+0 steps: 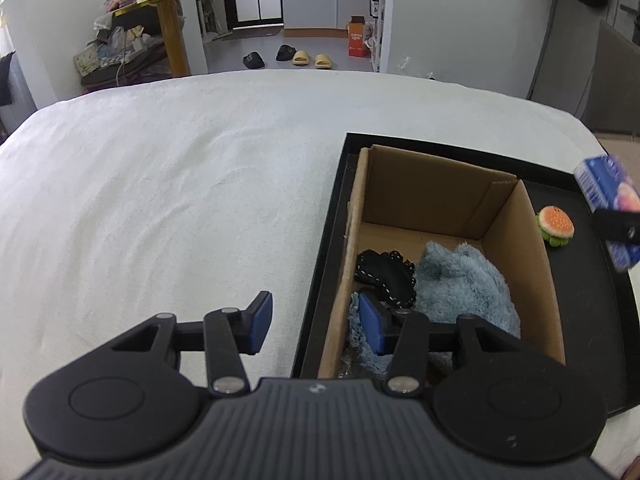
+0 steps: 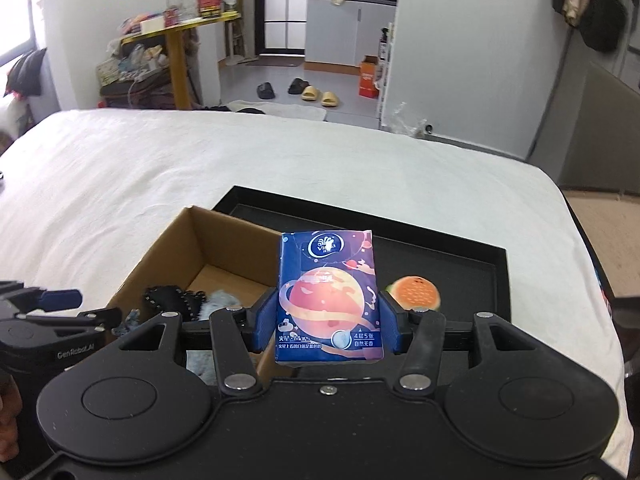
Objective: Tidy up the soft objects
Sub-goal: 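Lift the tissue pack with the right gripper and carry it over the box, then drop the tissue pack into the box and open the right gripper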
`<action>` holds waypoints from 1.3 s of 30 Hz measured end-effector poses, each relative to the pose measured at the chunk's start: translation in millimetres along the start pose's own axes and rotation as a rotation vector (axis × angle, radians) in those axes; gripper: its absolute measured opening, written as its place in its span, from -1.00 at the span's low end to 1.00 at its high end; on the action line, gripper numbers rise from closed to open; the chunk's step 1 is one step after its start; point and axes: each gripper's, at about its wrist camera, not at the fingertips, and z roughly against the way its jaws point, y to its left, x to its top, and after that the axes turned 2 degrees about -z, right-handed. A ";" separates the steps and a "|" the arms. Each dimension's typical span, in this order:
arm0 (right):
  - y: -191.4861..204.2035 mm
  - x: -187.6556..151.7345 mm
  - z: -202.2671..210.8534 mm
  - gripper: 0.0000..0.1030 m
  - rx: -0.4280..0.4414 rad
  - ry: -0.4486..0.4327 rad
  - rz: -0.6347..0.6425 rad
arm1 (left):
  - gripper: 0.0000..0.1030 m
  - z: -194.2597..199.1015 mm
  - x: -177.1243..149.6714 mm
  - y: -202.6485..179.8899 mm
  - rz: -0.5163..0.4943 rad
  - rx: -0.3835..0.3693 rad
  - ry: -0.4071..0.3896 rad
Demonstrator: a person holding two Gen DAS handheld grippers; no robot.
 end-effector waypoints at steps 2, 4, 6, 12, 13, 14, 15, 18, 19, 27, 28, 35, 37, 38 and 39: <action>6.7 -0.7 -1.2 -0.02 0.011 0.002 0.008 | -0.12 -0.6 0.2 1.9 0.011 -0.004 0.000; 14.5 -0.6 -2.6 -0.02 0.018 0.005 0.015 | -0.16 -2.0 0.0 3.3 0.017 -0.013 0.004; 20.8 0.0 -4.4 -0.02 0.035 0.006 0.017 | -0.18 -2.5 -0.3 4.9 0.024 -0.021 0.004; 37.6 1.3 -9.7 -0.02 0.093 0.020 0.016 | -0.44 -6.8 0.1 7.2 0.036 -0.055 0.021; 40.0 1.6 -10.9 -0.01 0.108 0.021 0.013 | -0.55 -7.2 0.1 7.7 0.039 -0.064 0.020; 42.7 2.1 -11.8 -0.01 0.120 0.021 0.013 | -0.63 -7.1 -0.3 7.7 0.041 -0.076 0.017; 45.8 2.6 -12.8 -0.01 0.128 0.023 0.017 | -0.78 -6.7 -0.8 8.7 0.045 -0.089 0.015; 52.0 4.4 -16.4 -0.01 0.149 0.027 0.019 | -0.86 -7.1 -0.9 9.5 0.059 -0.087 0.012; 54.6 4.8 -16.6 -0.01 0.161 0.025 0.020 | -0.86 -6.7 -0.5 9.8 0.060 -0.090 0.012; 69.8 8.9 -24.5 0.06 0.170 0.013 0.026 | -0.86 -5.9 -0.9 11.9 0.061 -0.107 0.014; 68.7 8.0 -25.6 0.14 0.164 0.018 0.024 | -0.86 -6.1 -0.8 11.3 0.057 -0.111 0.016; 53.1 -2.9 -17.7 0.15 0.126 0.024 0.016 | -0.86 -12.3 0.0 6.6 0.025 -0.130 0.031; 47.3 -6.3 -15.0 0.15 0.116 0.022 0.011 | -0.86 -12.2 -0.3 7.2 0.025 -0.130 0.031; 44.3 -8.2 -13.3 0.15 0.111 0.022 0.006 | -0.86 -12.0 -0.4 7.6 0.026 -0.132 0.031; 41.4 -8.6 -12.9 0.15 0.104 0.022 0.002 | -0.86 -11.7 -0.6 7.9 0.027 -0.134 0.032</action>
